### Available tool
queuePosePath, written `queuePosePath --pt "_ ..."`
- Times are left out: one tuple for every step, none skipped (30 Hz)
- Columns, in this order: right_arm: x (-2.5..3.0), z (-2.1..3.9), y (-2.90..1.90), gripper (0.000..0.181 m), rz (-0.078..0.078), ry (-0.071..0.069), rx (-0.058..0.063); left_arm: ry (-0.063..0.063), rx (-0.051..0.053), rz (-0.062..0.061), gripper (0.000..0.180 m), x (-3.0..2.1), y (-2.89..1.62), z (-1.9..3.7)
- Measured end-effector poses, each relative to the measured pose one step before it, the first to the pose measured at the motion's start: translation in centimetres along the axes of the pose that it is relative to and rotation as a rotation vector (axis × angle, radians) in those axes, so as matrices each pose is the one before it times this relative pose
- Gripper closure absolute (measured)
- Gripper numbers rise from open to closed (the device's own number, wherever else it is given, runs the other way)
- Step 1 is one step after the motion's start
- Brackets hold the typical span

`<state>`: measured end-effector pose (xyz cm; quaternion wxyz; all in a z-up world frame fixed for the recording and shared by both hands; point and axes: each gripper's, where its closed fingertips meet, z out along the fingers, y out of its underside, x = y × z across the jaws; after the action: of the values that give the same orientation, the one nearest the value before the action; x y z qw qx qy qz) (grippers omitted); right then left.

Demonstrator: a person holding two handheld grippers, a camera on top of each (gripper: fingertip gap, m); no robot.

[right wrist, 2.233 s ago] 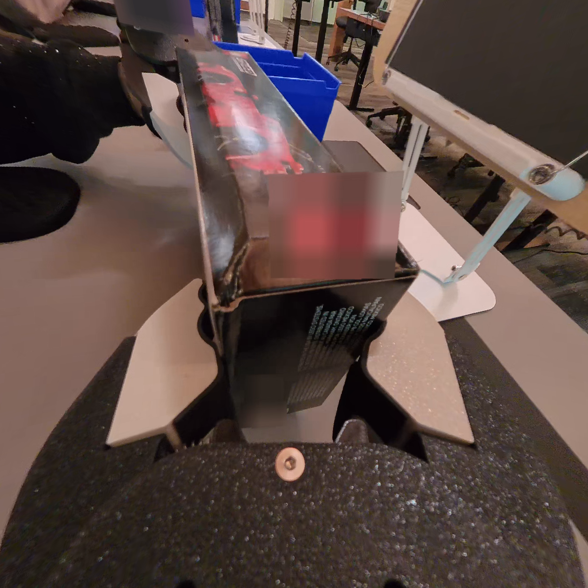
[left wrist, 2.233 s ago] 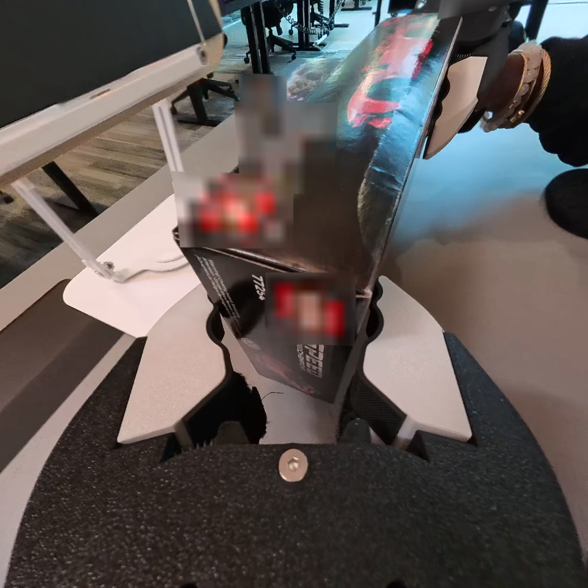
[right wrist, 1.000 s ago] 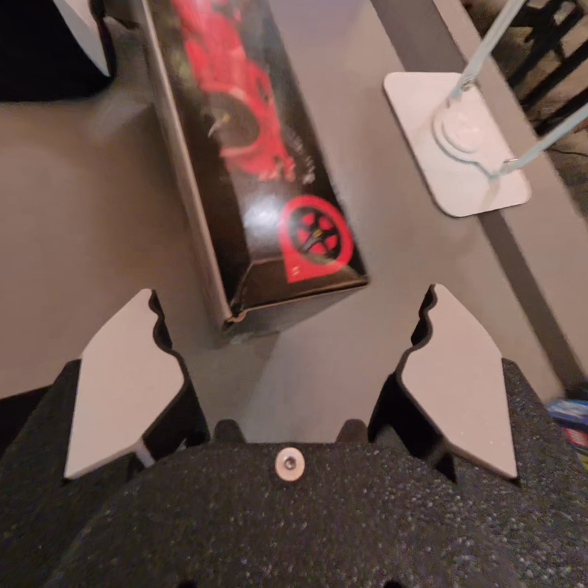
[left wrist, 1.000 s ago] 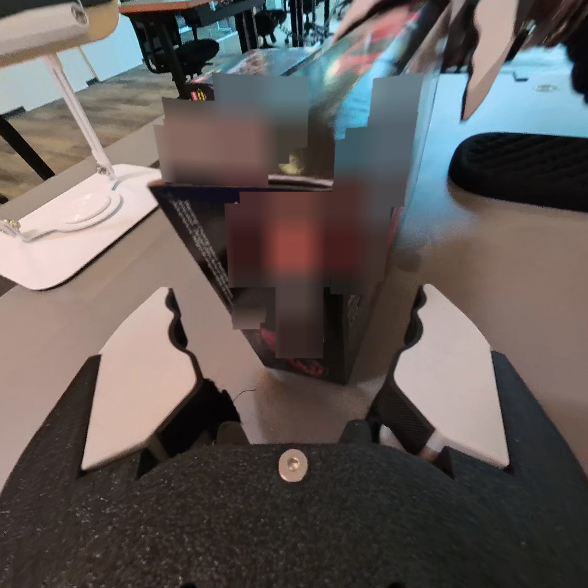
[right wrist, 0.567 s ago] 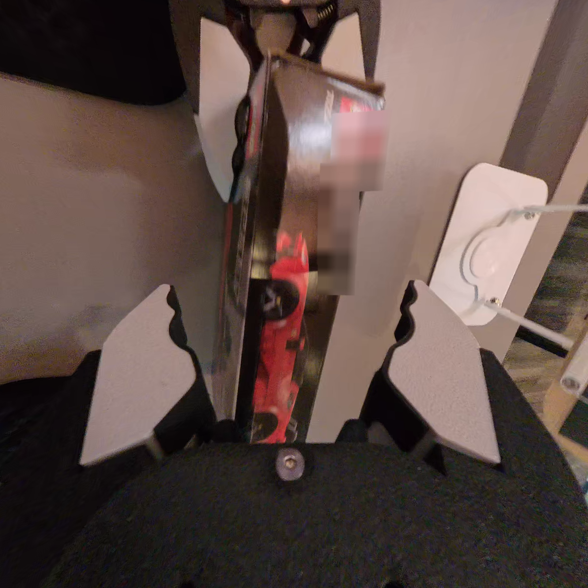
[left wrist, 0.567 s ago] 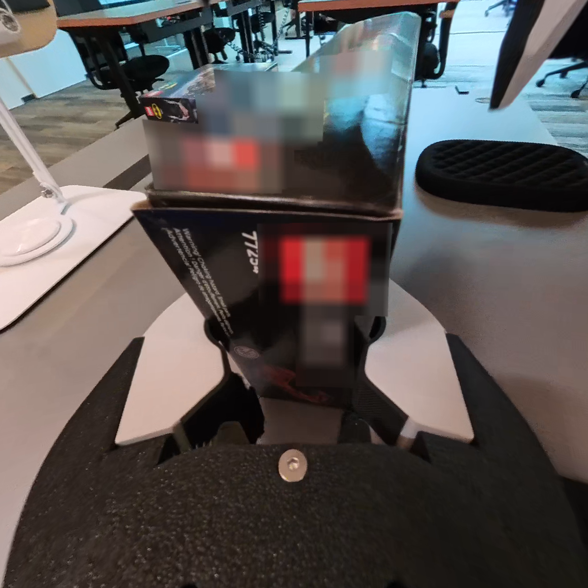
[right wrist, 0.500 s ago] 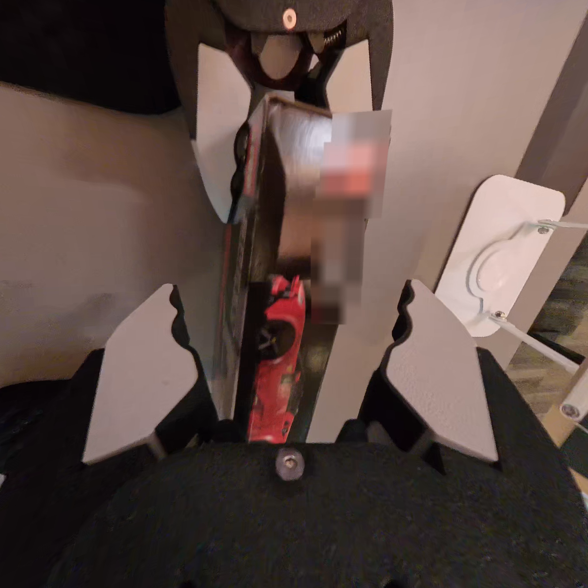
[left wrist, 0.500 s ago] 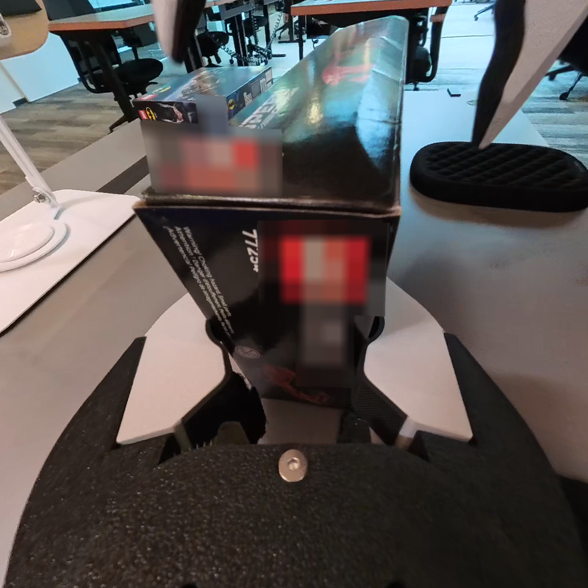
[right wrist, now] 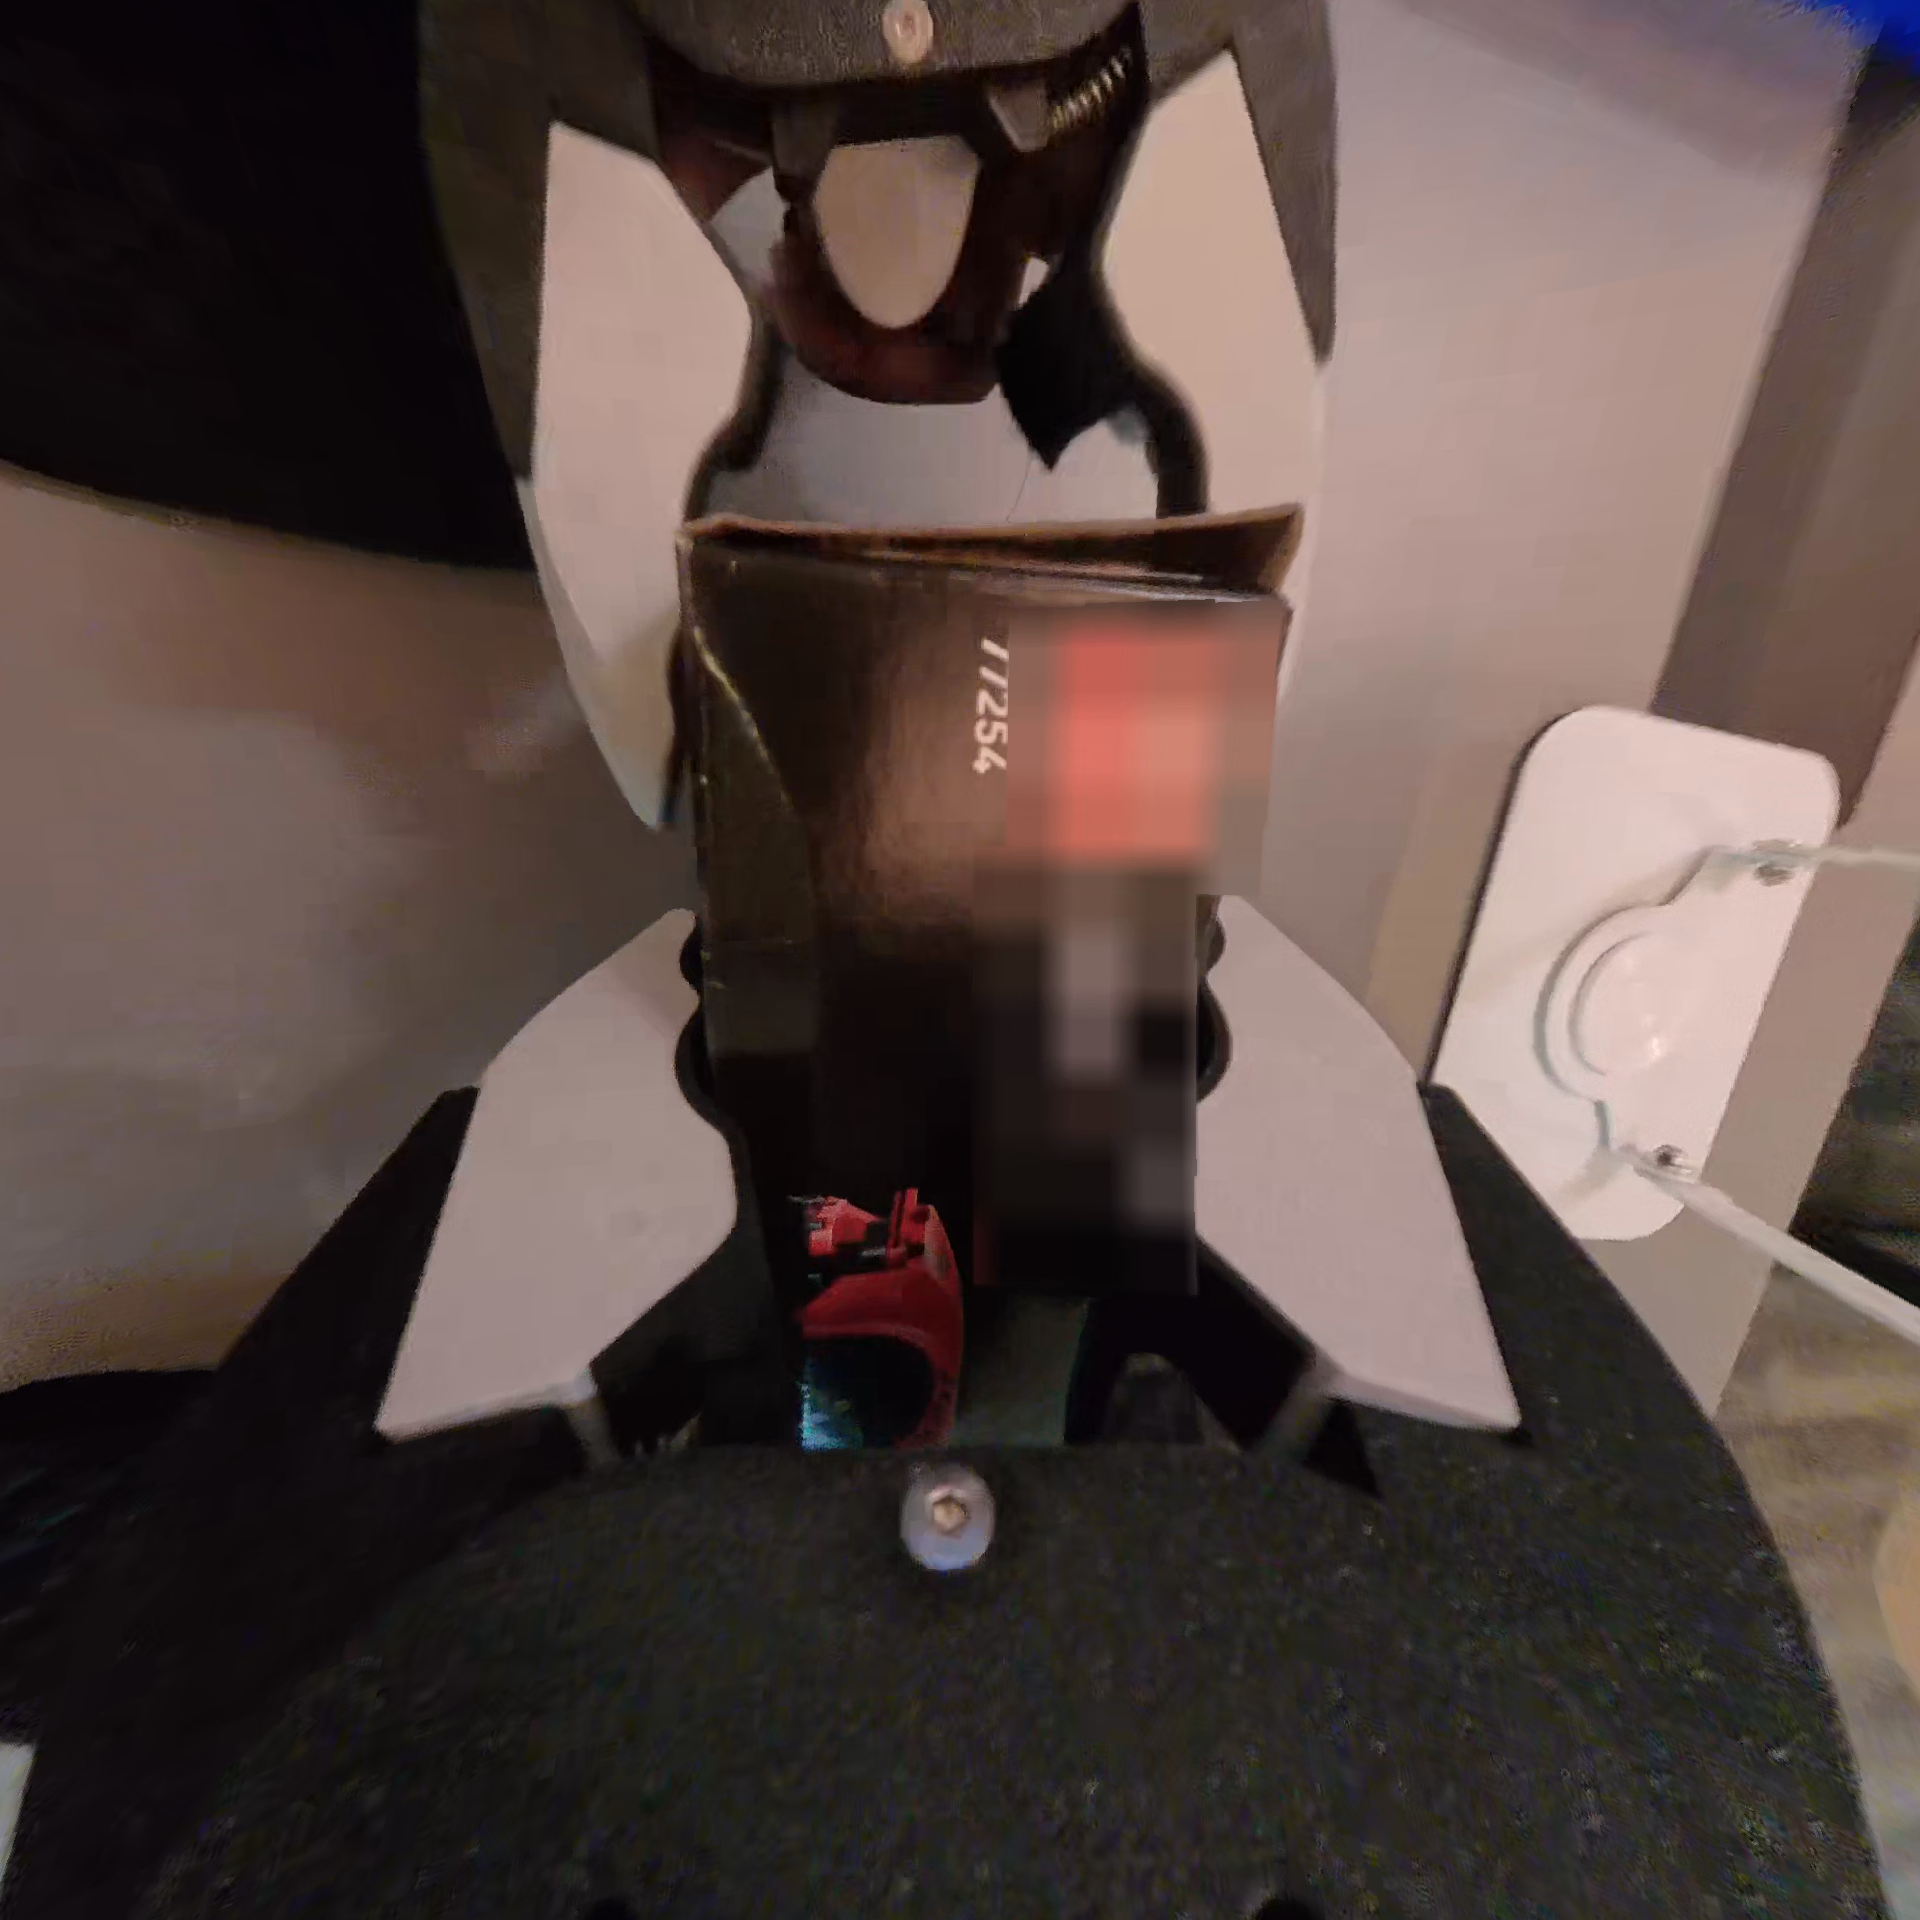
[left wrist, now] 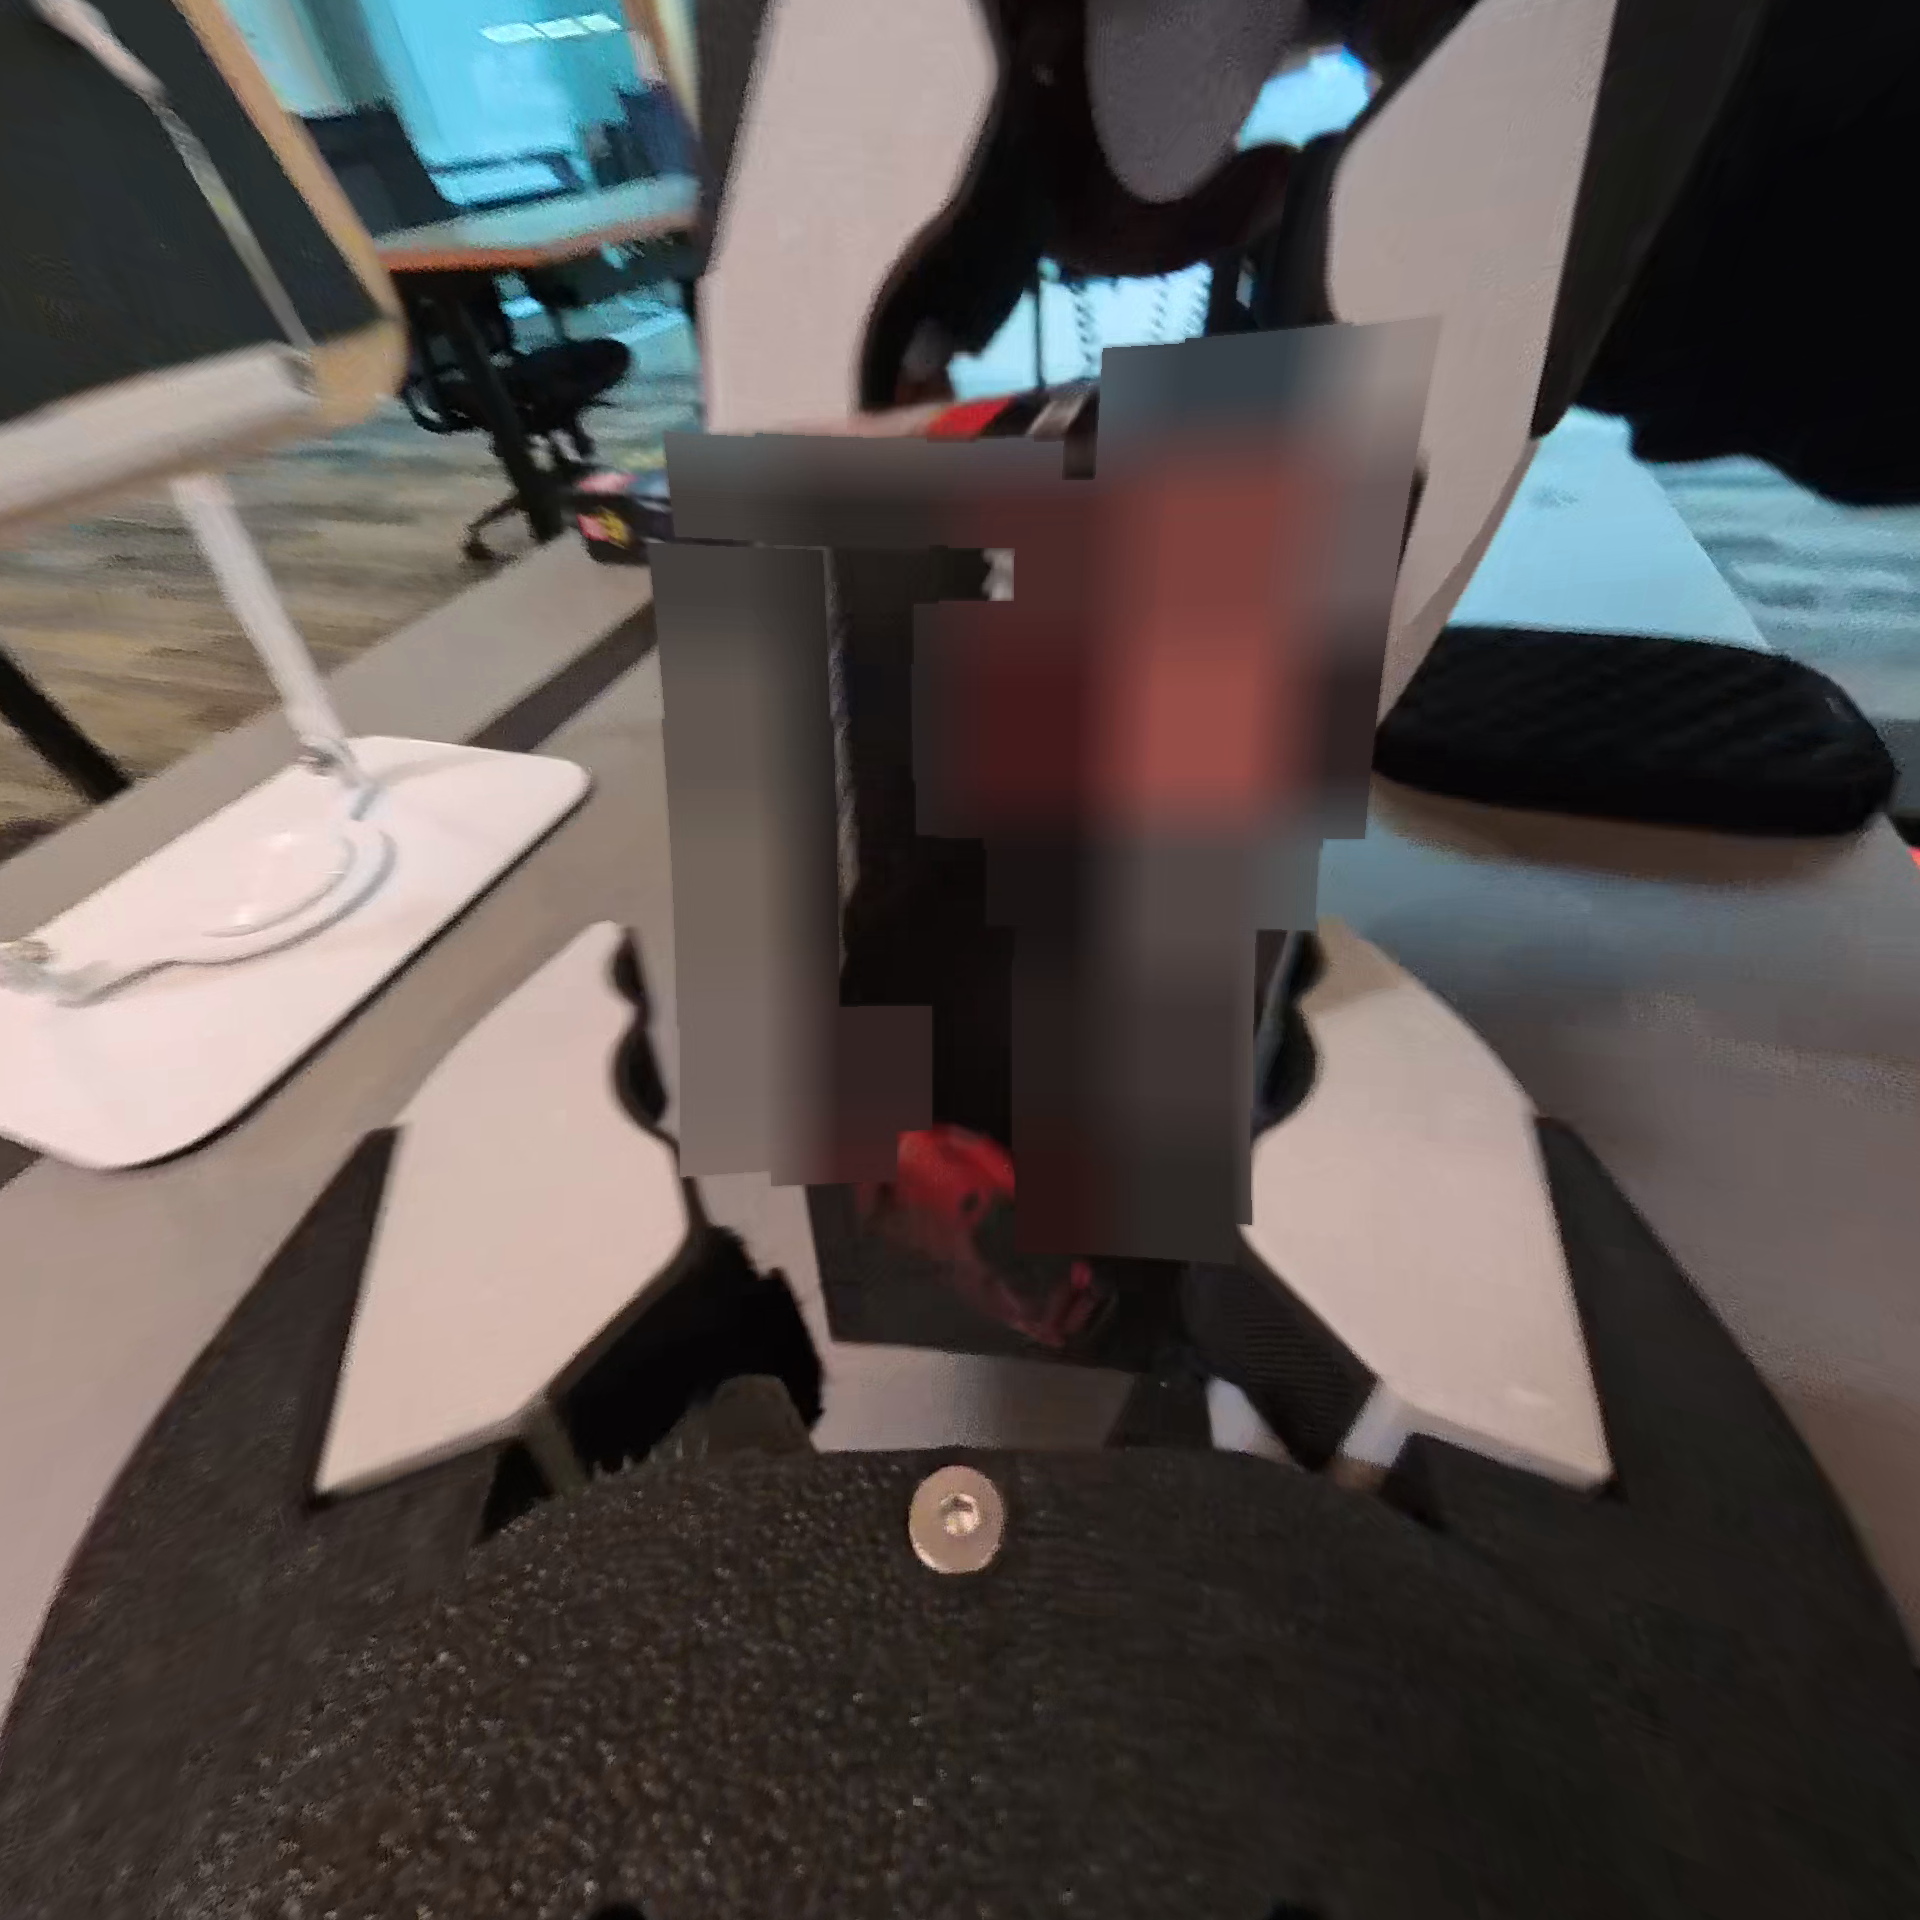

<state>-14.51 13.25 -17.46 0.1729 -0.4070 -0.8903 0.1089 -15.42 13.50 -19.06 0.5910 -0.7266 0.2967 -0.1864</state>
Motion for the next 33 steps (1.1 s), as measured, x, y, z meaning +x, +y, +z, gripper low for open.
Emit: queuePosePath --pt "0.33 -1.116 -0.088 0.096 0.0054 0.0193 0.0602 -0.0468 0.0337 -0.0218 0.049 -0.646 -0.584 -1.085" --pt "0.371 -1.2 -0.116 0.096 0.0099 0.0188 0.068 -0.0463 0.0631 -0.0377 0.04 -0.727 -0.937 -0.95" --pt "0.414 -1.239 -0.15 0.096 0.0149 0.0199 0.0727 -0.0267 0.085 -0.0475 0.035 -0.481 -1.032 -0.88" --pt "0.376 -1.211 -0.228 0.097 0.0143 0.0166 0.0774 -0.0077 0.0722 -0.047 0.033 -0.185 -0.732 -0.64" --pt "0.374 -1.142 -0.289 0.097 0.0179 0.0169 0.0789 -0.0111 0.0477 -0.0381 0.035 -0.168 -0.29 -0.292" --pt "0.309 -1.031 -0.379 0.097 0.0177 0.0139 0.0848 0.0056 0.03 -0.0215 0.038 0.135 0.027 0.027" --pt "0.239 -0.889 -0.412 0.097 0.0199 0.0126 0.0858 0.0182 0.0168 -0.011 0.042 0.394 0.171 0.295" --pt "0.121 -0.708 -0.487 0.097 0.0188 0.0063 0.0915 0.0115 0.0091 -0.0046 0.046 0.371 0.127 0.55" --pt "-0.037 -0.517 -0.452 0.098 0.0174 -0.0001 0.0919 0.0226 0.0046 0.0065 0.05 0.623 -0.021 0.645" --pt "-0.165 -0.313 -0.27 0.097 0.0169 -0.0049 0.079 0.0142 0.0069 0.027 0.054 0.545 -0.347 0.58" --pt "-0.239 -0.125 -0.148 0.097 0.015 -0.0078 0.0694 -0.0089 0.0173 0.0332 0.057 0.254 -0.689 0.514" --pt "-0.355 -0.038 0.076 0.097 0.005 -0.0082 0.0548 0.0068 0.0172 0.0276 0.06 0.402 -0.795 0.433" --pt "-0.337 0.04 0.205 0.097 0.001 -0.0024 0.0428 0.0226 0.0109 0.0144 0.063 0.596 -0.815 0.44" --pt "-0.208 -0.134 -0.042 0.097 0.0007 0.0038 0.046 0.0232 -0.0042 0.0088 0.066 0.51 -0.5 0.342" --pt "-0.17 -0.184 0.065 0.097 0.0002 0.0056 0.0333 0.0157 -0.02 0.0146 0.067 0.339 -0.174 0.312" --pt "-0.091 -0.169 0.104 0.097 0.002 0.0099 0.0274 0.0133 -0.0326 0.0215 0.071 0.323 0.092 0.257" --pt "-0.019 -0.165 0.111 0.097 0.0039 0.0111 0.0236 0.0084 -0.0272 0.0211 0.076 0.219 0.1 0.273" --pt "0.001 -0.284 0.178 0.097 0.0071 0.0121 0.0196 0.0046 -0.0173 0.0149 0.082 0.135 0.033 0.269" --pt "0.089 -0.183 0.139 0.097 0.0091 0.0139 0.0162 0.0122 -0.0098 0.0121 0.088 0.219 -0.083 0.297" --pt "0.162 -0.406 0.218 0.097 0.0057 0.011 0.0146 0.0035 -0.0135 0.0021 0.09 0.027 0.004 0.285" --pt "0.088 -0.276 0.142 0.097 0.0068 0.0078 0.0121 0.0105 -0.0136 -0.0018 0.091 0.056 0.058 0.263" --pt "0.091 -0.259 0.132 0.097 0.0048 0.0092 0.0058 0.0077 -0.0075 -0.0014 0.092 0.052 0.038 0.25" --pt "0.093 -0.235 0.111 0.097 0.0031 0.0087 0.0056 0.0059 -0.0051 0.0002 0.093 0.056 0.0 0.251" --pt "0.089 -0.277 0.155 0.097 0.0039 0.0103 0.005 0.0079 -0.0076 0.0008 0.094 0.066 0.021 0.211" --pt "0.04 -0.262 0.161 0.096 -0.0016 0.0128 -0.004 0.0088 -0.011 0.0037 0.095 0.075 0.023 0.264" --pt "0.032 -0.216 0.22 0.096 -0.0007 0.0134 -0.0086 0.0095 -0.0086 0.0066 0.095 0.062 0.027 0.194" --pt "0.06 -0.211 0.263 0.095 0.0025 0.0125 -0.0103 0.0074 -0.007 0.0067 0.095 -0.047 0.142 -0.048" --pt "0.055 -0.212 0.259 0.095 0.0045 0.009 -0.0077 0.0062 -0.0071 0.006 0.095 0.07 0.018 0.182" --pt "0.074 -0.203 0.317 0.095 0.0048 0.0068 -0.01 0.0048 -0.0045 0.0057 0.095 0.068 0.011 0.172" --pt "0.088 -0.183 0.313 0.094 0.006 0.0059 -0.0133 0.0027 -0.0031 0.0077 0.095 0.056 0.007 0.182" --pt "0.005 -0.163 0.003 0.095 0.0056 0.003 0.0027 0.0063 -0.0002 0.0003 0.096 0.056 -0.077 0.152" --pt "0.019 -0.107 0.0 0.094 -0.0035 0.0064 -0.003 0.0058 -0.007 0.0024 0.096 0.012 0.064 0.119" --pt "0.031 -0.023 0.03 0.094 -0.002 0.006 -0.0061 0.0048 -0.0036 -0.0011 0.096 -0.028 0.059 0.044"
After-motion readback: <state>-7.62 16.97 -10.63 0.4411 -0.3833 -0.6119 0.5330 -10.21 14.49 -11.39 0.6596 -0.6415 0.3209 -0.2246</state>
